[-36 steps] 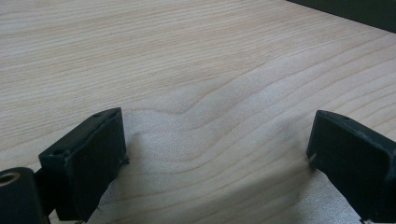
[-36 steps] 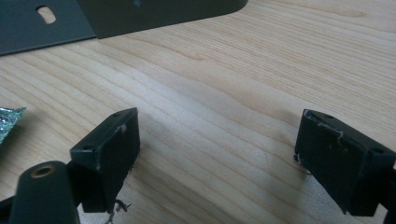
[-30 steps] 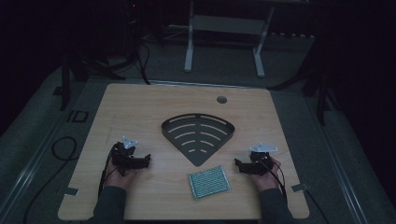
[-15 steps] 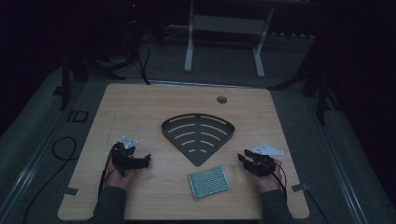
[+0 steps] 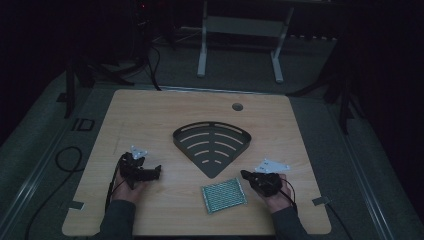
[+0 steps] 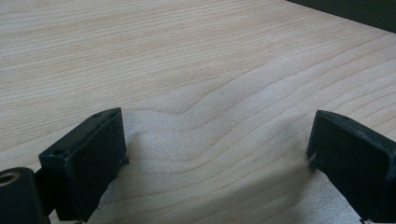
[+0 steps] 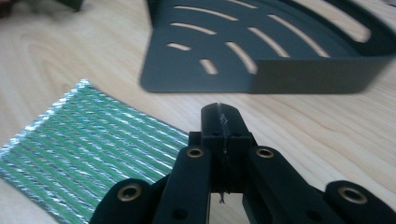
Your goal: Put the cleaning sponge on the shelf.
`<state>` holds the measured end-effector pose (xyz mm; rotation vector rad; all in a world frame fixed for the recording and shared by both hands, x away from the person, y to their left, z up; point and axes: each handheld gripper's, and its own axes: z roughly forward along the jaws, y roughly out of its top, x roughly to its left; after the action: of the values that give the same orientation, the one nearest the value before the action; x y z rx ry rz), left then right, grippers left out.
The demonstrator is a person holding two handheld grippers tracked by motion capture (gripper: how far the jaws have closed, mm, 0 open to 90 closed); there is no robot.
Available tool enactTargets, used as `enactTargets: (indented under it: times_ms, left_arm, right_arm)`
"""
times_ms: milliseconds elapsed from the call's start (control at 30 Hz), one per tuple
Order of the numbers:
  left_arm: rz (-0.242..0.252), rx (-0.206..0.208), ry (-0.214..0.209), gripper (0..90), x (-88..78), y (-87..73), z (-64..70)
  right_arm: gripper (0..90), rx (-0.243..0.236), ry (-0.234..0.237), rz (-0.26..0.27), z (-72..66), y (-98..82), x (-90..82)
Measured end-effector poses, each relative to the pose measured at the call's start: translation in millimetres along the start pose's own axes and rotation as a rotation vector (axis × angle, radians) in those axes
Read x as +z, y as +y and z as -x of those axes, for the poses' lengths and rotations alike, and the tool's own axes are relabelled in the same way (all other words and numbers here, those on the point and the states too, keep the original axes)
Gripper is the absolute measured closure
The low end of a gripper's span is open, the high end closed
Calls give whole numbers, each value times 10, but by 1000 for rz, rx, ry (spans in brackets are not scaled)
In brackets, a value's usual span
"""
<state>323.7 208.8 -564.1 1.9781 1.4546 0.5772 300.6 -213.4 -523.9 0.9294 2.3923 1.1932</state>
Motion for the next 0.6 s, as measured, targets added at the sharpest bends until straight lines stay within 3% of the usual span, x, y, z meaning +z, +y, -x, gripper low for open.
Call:
enactTargets:
  times_ms: [333,500,600]
  left_arm:
    - [0,0,1,48,0,0,0]
    - [0,0,0,48,0,0,0]
    - [0,1,1,48,0,0,0]
  right_arm:
    - [900,-75,66,-51,-251,80,219]
    - [900,-88,77,-92,-309,31,300]
    - [900,-85,75,-91,-309,5,297]
